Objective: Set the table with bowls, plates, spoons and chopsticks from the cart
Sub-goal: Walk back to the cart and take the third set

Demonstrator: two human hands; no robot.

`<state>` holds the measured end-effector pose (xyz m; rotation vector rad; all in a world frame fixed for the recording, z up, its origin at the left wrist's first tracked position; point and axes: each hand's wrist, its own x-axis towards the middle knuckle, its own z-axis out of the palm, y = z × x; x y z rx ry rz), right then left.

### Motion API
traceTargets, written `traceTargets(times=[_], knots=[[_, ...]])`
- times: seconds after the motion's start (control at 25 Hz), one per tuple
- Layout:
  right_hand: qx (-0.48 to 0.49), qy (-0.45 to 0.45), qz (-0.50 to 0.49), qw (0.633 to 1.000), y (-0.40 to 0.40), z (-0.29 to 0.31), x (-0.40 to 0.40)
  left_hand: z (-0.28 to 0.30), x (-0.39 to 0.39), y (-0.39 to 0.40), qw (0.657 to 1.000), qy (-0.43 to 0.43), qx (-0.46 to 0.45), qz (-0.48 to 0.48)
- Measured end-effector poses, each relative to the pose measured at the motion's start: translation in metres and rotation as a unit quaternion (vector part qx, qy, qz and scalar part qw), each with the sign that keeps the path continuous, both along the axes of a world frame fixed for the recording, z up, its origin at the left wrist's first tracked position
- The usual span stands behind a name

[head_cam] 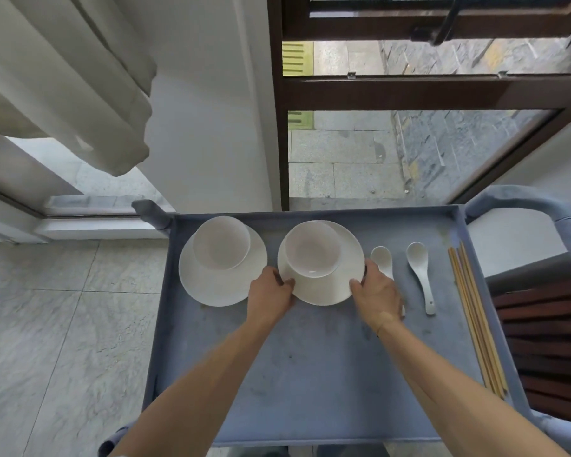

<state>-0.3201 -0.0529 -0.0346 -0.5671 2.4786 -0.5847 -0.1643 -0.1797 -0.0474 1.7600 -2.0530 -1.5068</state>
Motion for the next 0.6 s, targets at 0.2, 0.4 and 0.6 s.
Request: traceTargets(times=[0.2, 0.4, 0.6], knots=[[-0.031, -0.072, -0.033, 0.996, -0.001, -0.006, -0.006, -0.004, -0.005, -0.001, 0.998, 0.019, 0.028, 0.044], [-0.088, -0.118, -0.067, 0.987, 0.014, 0.0, 0.002, 0.003, 0.002, -0.001, 0.984, 0.092, 0.123, 0.085], [-0.128, -0.154, -0.075, 0.977, 0.037, 0.011, 0.007, 0.018, 0.014, 0.017, 0.964, 0.162, 0.194, 0.084]])
